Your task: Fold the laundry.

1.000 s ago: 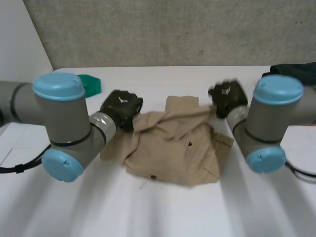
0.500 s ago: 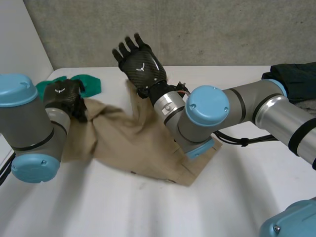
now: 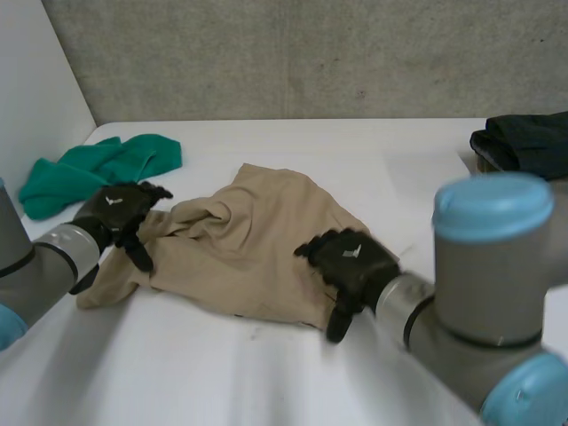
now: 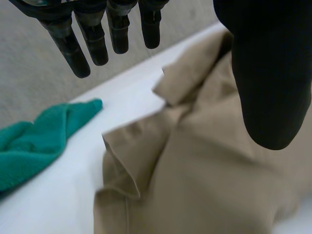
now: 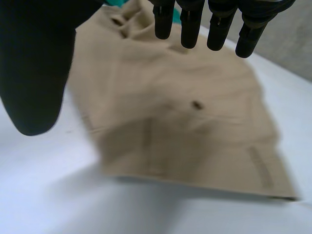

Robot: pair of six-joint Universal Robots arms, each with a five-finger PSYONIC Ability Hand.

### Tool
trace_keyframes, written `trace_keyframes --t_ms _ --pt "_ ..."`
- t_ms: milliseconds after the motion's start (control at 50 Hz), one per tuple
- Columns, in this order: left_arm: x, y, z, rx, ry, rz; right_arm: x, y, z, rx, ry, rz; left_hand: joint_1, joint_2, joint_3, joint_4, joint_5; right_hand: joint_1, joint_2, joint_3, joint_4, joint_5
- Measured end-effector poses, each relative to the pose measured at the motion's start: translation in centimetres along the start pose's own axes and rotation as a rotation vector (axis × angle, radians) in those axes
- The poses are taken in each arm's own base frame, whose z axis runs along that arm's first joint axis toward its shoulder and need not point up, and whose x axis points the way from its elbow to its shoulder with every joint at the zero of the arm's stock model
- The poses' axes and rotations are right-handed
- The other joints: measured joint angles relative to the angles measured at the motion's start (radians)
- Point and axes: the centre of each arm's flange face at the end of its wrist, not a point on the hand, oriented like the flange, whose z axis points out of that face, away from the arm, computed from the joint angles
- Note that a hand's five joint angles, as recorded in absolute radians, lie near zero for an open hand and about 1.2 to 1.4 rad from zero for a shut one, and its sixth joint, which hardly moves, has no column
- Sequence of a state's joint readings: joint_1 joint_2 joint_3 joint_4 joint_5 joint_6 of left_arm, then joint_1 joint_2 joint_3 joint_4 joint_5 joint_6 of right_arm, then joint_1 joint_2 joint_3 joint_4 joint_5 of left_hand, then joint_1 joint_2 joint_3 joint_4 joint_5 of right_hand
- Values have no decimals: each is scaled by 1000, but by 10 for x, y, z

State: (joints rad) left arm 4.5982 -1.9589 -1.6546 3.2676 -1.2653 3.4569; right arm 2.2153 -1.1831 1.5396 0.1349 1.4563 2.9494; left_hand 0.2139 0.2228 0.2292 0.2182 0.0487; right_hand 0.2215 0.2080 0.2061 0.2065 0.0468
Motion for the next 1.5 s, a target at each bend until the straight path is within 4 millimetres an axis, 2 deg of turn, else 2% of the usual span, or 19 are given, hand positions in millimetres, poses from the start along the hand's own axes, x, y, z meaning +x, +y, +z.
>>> trace_keyframes --t_ms 120,160,200,300,360,480,660,780,800,900,960,980,1000,1020,1080,1140,1220,1340,1500 --pt "-1 26 19 -69 7 80 -21 28 19 62 -19 13 6 8 4 4 4 2 4 4 4 2" --pt "-1 31 24 -85 5 96 -23 35 28 73 2 11 126 111 102 107 105 27 41 43 43 38" --pt "-1 34 27 -94 3 107 -23 39 35 81 27 9 234 195 187 200 198 176 195 197 177 170" --pt "2 31 27 -85 0 115 -15 42 55 110 119 4 760 751 725 740 714 803 923 909 904 877" --pt "5 23 22 -62 2 106 -9 37 57 131 151 -2 907 950 933 954 920 843 962 971 963 928" --pt "13 -9 -2 19 8 51 12 -4 33 245 225 -51 907 968 952 979 927 854 962 974 969 930" --pt "27 -83 -85 201 24 -173 65 -104 -30 473 342 -206 907 971 956 979 927 864 962 974 990 955" --pt "42 -92 -106 206 72 -278 83 -126 -26 473 346 -247 906 973 958 979 927 864 962 975 991 962" --pt "49 -90 -106 190 92 -308 89 -130 -14 457 342 -259 906 973 958 979 927 873 962 977 991 962" --pt "63 -73 -86 127 102 -338 98 -122 29 407 328 -290 906 973 958 980 927 877 962 977 991 963" --pt "69 -50 -45 72 55 -329 100 -99 80 382 327 -342 906 973 958 980 927 873 946 959 970 946" --pt "69 -50 -45 72 55 -329 100 -99 80 382 327 -342 906 973 958 980 927 873 946 959 970 946" --pt "69 -41 -27 57 30 -320 100 -95 86 381 329 -349 906 973 958 980 927 855 928 939 949 926" --pt "68 -34 -14 48 10 -313 101 -80 113 385 349 -384 839 845 838 849 840 576 619 634 638 615" --pt "62 -21 21 36 -42 -288 104 -65 143 408 424 -426 234 295 316 318 313 85 106 126 126 95" --pt "55 -20 37 32 -63 -270 108 -63 151 431 501 -439 47 113 114 126 131 1 6 10 15 -1" --pt "44 -31 37 24 -61 -256 113 -77 138 461 603 -424 -28 -14 -19 -15 3 1 2 1 4 -1" --pt "39 -54 -5 33 -27 -239 98 -92 80 411 538 -399 -28 -14 -19 -15 3 1 2 1 4 -1" --pt "36 -44 -41 46 -36 -143 61 -50 28 178 275 -333 89 70 61 78 76 6 27 32 28 23"
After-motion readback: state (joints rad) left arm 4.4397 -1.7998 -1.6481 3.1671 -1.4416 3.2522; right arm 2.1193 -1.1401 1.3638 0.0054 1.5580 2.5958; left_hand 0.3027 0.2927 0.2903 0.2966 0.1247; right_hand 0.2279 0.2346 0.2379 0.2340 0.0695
